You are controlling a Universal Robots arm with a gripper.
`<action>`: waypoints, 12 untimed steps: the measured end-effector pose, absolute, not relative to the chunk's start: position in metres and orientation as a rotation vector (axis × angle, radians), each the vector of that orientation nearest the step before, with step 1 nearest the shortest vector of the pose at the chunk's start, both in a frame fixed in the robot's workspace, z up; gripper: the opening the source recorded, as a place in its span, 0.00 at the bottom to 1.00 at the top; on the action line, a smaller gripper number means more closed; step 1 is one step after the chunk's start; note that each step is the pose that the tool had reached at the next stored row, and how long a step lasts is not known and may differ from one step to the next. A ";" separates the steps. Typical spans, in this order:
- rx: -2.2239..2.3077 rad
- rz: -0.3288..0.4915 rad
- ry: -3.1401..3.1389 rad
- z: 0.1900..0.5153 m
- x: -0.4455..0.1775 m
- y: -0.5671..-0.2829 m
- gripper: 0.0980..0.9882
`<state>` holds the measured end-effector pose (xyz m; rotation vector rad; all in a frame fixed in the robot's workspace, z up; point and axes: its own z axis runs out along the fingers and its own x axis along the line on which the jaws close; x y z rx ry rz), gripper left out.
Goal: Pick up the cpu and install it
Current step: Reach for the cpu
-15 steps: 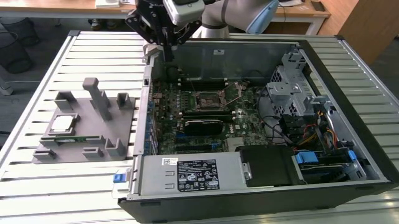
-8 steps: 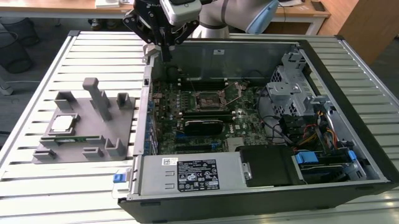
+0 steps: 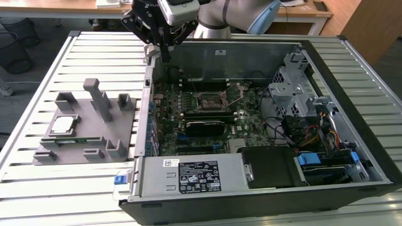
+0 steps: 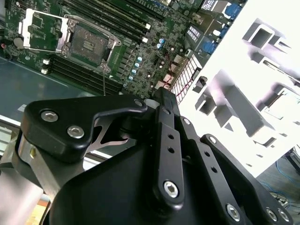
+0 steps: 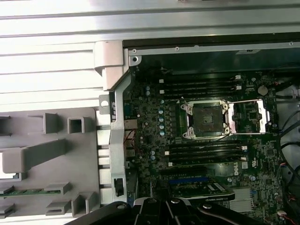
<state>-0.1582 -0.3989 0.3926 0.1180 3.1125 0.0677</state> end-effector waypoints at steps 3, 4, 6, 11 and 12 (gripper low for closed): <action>0.118 0.068 3.112 0.393 -0.160 -0.399 0.01; 0.118 0.068 3.112 0.393 -0.160 -0.399 0.01; 0.118 0.068 3.113 0.393 -0.162 -0.399 0.01; 0.118 0.068 3.112 0.392 -0.164 -0.399 0.01; 0.118 0.068 3.112 0.392 -0.164 -0.399 0.01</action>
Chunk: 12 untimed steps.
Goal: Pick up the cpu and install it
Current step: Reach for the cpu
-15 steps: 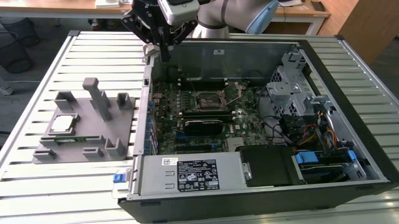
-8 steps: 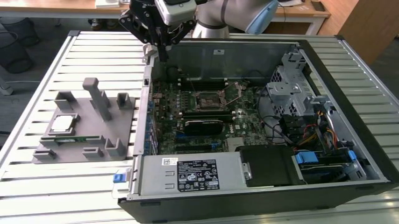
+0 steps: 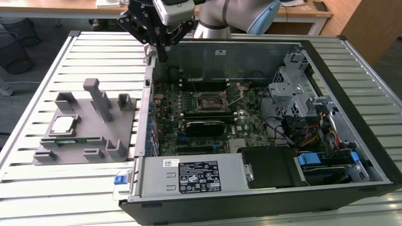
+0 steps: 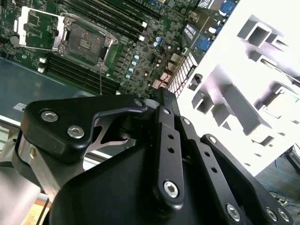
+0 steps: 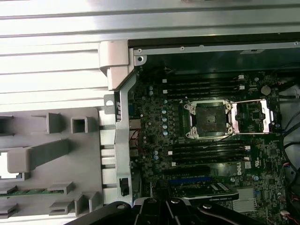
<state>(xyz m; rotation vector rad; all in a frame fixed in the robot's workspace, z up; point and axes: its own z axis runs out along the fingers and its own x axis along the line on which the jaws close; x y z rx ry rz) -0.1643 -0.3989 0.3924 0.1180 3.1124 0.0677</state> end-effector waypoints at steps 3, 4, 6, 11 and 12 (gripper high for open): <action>0.118 0.068 3.113 0.392 -0.166 -0.399 0.01; 0.118 0.068 3.113 0.392 -0.166 -0.399 0.01; 0.118 0.068 3.112 0.392 -0.167 -0.399 0.01; 0.118 0.068 3.112 0.392 -0.169 -0.399 0.01; 0.118 0.068 3.112 0.392 -0.170 -0.399 0.01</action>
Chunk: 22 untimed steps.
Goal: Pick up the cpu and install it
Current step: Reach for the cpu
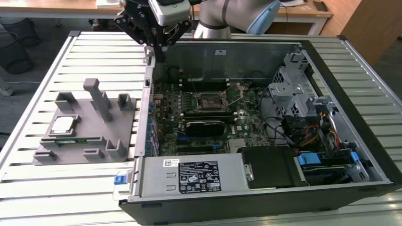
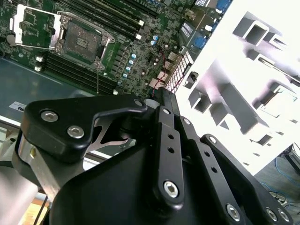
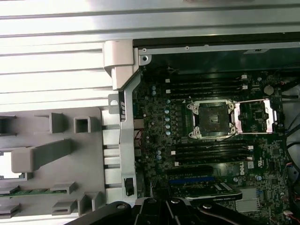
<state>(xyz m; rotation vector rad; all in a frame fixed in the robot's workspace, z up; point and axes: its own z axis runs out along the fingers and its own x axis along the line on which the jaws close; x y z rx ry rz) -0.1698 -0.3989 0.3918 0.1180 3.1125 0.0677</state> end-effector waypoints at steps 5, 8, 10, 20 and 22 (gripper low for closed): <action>0.118 0.068 3.113 0.391 -0.172 -0.399 0.01; 0.118 0.068 3.112 0.391 -0.172 -0.399 0.01; 0.118 0.068 3.112 0.391 -0.173 -0.399 0.01; 0.118 0.068 3.113 0.390 -0.176 -0.399 0.01; 0.118 0.068 3.113 0.390 -0.177 -0.399 0.01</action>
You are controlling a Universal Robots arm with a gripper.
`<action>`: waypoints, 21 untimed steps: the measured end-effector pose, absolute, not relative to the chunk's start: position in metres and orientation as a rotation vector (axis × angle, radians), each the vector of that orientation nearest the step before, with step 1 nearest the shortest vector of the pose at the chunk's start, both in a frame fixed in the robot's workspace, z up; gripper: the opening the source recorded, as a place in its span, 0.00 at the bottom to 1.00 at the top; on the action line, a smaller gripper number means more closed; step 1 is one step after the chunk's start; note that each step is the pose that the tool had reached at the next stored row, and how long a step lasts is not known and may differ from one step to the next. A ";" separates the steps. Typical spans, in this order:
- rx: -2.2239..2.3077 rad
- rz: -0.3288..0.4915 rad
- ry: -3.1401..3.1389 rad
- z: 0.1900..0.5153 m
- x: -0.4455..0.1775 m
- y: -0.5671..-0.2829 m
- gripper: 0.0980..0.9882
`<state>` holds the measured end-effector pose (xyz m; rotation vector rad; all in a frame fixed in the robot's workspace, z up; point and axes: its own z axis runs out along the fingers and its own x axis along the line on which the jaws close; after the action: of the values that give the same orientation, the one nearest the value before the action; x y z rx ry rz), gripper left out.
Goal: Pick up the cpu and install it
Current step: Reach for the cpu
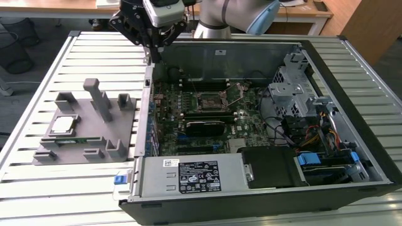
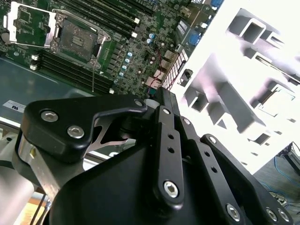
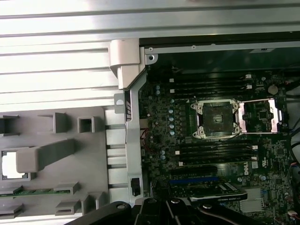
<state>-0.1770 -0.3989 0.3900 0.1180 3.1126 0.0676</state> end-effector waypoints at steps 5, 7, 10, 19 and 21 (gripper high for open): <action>0.118 0.068 3.113 0.390 -0.179 -0.399 0.01; 0.118 0.068 3.113 0.390 -0.180 -0.399 0.01; 0.118 0.068 3.113 0.389 -0.183 -0.399 0.01; 0.118 0.068 3.113 0.388 -0.199 -0.399 0.01; 0.118 0.068 3.113 0.388 -0.202 -0.399 0.01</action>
<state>-0.2017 -0.3989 0.3883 0.1180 3.1130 0.0675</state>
